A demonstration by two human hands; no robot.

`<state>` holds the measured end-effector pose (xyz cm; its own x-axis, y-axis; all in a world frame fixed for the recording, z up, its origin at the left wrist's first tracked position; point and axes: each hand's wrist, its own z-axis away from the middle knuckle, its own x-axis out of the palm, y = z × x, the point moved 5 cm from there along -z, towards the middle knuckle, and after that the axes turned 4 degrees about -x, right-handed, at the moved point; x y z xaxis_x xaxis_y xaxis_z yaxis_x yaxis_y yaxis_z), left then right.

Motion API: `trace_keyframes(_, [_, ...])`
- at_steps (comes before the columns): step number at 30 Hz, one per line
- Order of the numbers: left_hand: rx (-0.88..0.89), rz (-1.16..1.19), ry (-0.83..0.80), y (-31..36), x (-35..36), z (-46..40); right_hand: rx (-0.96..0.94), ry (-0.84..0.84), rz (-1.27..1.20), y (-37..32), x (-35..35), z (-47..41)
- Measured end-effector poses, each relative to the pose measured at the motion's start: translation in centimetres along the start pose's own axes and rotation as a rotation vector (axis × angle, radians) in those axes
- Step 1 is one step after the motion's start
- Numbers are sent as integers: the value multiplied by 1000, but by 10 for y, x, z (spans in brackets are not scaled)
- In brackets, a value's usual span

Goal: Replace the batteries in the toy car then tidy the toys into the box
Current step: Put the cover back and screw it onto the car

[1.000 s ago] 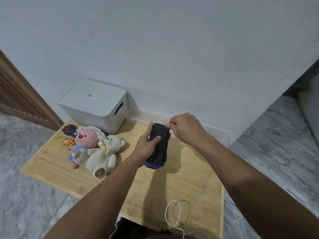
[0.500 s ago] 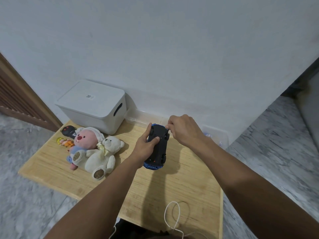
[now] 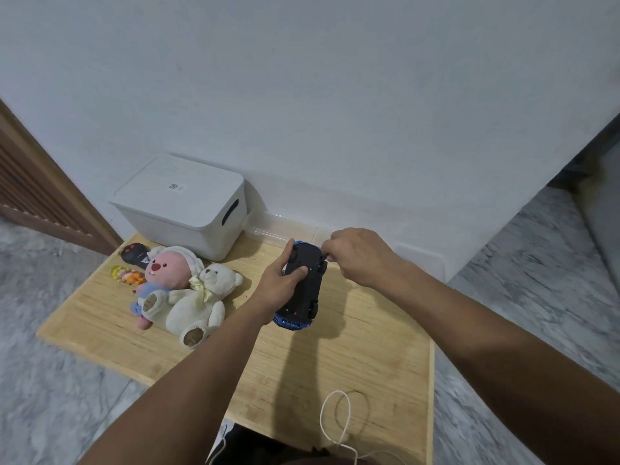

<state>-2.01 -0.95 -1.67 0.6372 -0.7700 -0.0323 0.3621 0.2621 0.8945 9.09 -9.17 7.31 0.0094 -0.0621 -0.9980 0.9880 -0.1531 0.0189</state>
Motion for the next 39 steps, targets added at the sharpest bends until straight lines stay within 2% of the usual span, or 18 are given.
trace_keyframes(9, [44,-36,-23,3,1,0,-74,-47,187,-5,-3,-1])
trace_keyframes(17, [120,-80,12,3,3,2,26,-68,208,-7,0,3])
trace_keyframes(25, [172,-134,79,1,0,-1,146,-42,45,-9,3,7])
trace_keyframes(35, [230,-169,121,2,-1,-4,431,35,-314,4,11,12])
trace_keyframes(39, [238,-171,124,2,0,-6,484,27,-371,6,11,12])
